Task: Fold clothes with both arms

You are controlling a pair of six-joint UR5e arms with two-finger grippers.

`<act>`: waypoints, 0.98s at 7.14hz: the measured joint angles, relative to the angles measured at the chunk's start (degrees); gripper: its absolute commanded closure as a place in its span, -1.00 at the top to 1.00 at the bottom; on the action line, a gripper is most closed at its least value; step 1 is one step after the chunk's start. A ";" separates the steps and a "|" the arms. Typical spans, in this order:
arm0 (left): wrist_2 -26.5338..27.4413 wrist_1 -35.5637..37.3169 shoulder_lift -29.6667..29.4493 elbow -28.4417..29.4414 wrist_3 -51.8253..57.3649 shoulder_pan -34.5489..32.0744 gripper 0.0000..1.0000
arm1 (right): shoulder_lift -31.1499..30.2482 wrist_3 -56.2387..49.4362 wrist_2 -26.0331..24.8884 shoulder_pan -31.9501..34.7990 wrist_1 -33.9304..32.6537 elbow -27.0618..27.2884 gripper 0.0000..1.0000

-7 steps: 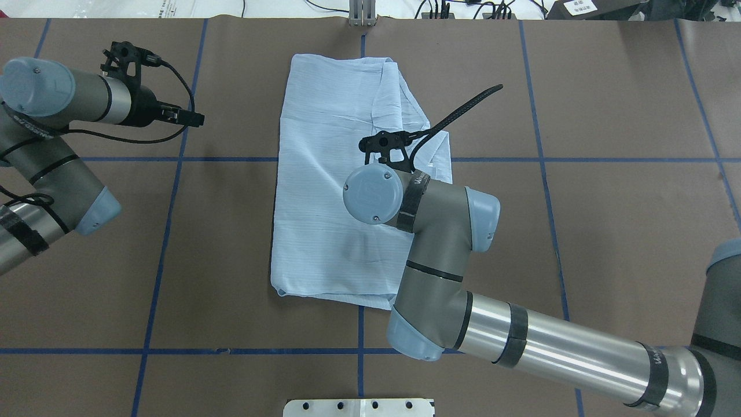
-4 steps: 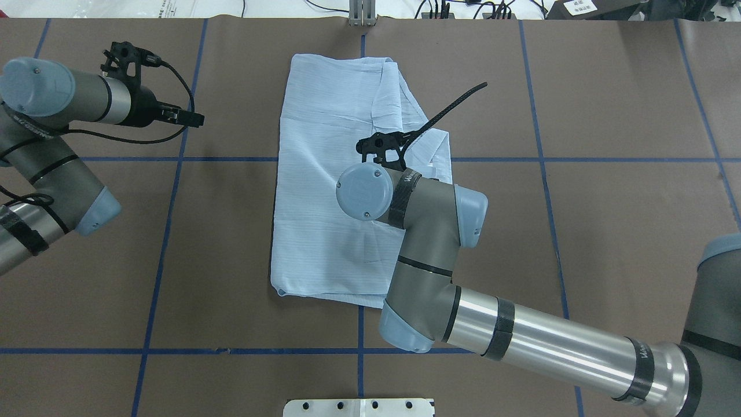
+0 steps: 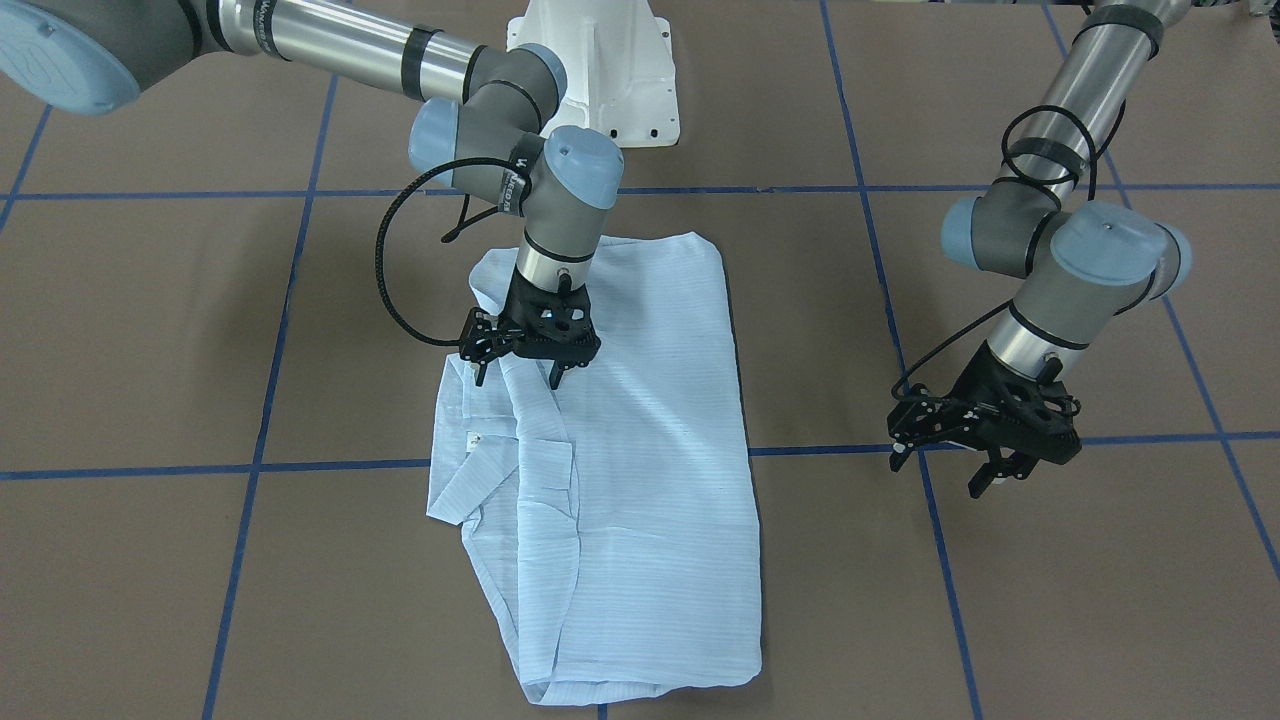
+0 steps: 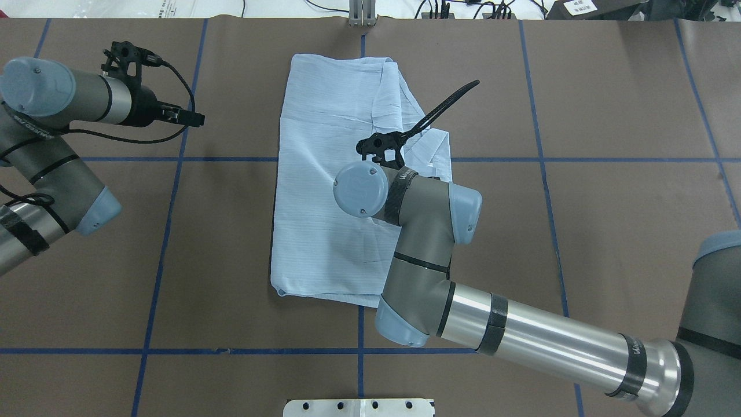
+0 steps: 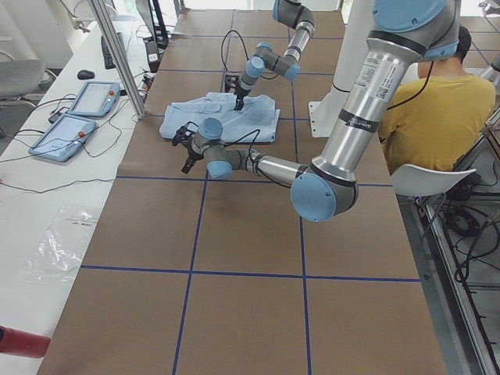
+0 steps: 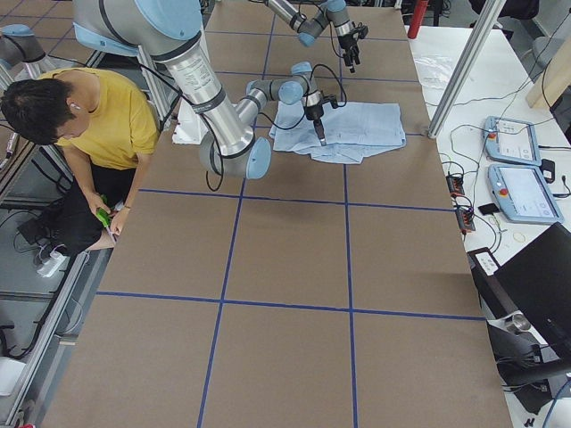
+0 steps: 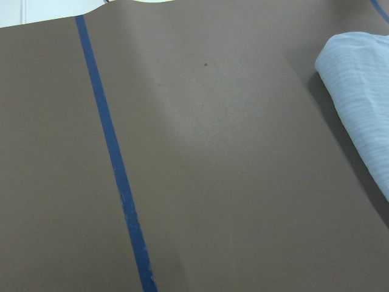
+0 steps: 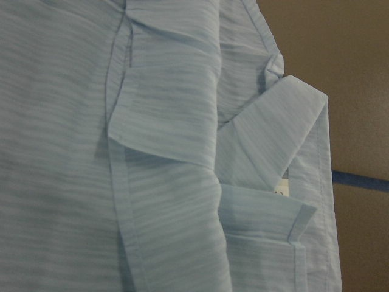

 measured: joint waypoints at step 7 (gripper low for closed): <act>-0.02 0.00 -0.03 -0.04 -0.07 0.00 1.00 | -2.06 -8.58 3.44 7.51 -4.78 1.53 1.00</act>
